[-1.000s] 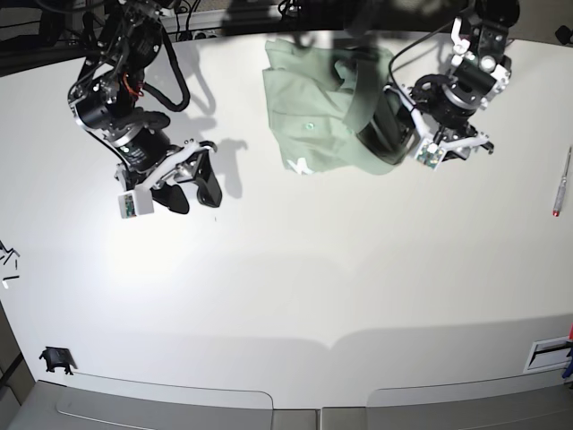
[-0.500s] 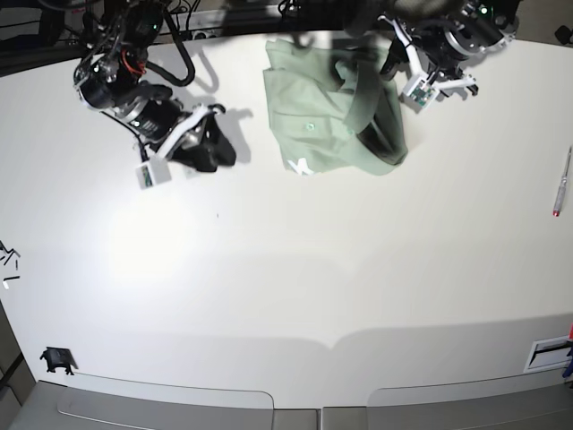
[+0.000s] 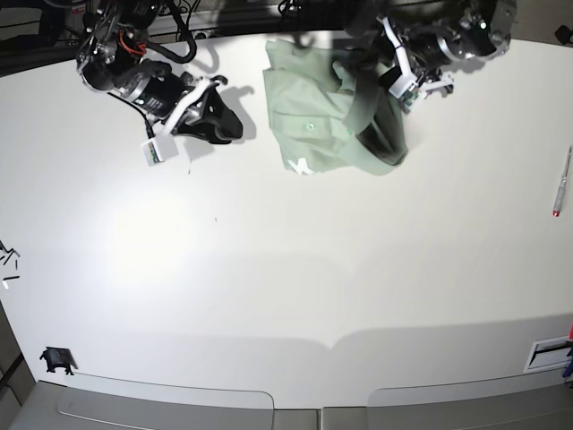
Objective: Fold the T-shirt properly
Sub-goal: 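Grasp the shirt edge with left gripper and fold it over, then grasp the folded bundle with both grippers and square its sides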
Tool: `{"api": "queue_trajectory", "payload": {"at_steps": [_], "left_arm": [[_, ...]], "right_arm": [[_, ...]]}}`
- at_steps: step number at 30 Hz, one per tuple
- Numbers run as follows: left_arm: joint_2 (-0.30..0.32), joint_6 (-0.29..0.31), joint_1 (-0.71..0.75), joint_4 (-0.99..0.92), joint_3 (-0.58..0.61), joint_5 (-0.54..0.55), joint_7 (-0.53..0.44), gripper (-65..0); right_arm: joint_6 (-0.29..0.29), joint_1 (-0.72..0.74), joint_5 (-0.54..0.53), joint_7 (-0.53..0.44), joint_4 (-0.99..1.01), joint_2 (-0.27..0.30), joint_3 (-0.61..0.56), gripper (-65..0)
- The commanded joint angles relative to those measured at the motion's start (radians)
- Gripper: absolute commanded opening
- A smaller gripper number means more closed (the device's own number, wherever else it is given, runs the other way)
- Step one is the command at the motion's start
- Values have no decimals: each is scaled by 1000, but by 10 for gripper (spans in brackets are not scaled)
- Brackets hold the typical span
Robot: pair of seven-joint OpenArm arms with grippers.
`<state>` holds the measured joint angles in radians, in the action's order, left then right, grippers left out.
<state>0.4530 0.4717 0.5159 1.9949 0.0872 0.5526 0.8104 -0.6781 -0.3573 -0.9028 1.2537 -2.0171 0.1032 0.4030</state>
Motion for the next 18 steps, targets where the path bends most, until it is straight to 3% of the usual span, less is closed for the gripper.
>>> {"api": "queue_trajectory", "payload": {"at_steps": [1,8,10,13,14,18], "left_arm": [[7,29,-14,-6,-3,57,-8,-379],[7,219,-50,-39,-3,252,39,-381],[8,226,-51,-39,-3,269,64,-423],[17,226,-54,-35,-3,267,103,-621],[27,226,-58,-27,-6,268,122,-650],[66,226,-70,47,-64,268,226,-650]], "right_arm": [[-6,5,-25,-22,-18,8,3,-528],[-6,5,-24,-22,-18,7,3,-528],[-6,5,-24,-22,-18,7,3,-528],[-6,5,-24,-21,-18,7,3,-528],[-6,5,-24,-21,-18,7,3,-527],[-6,5,-21,-21,-18,7,3,-528]]}}
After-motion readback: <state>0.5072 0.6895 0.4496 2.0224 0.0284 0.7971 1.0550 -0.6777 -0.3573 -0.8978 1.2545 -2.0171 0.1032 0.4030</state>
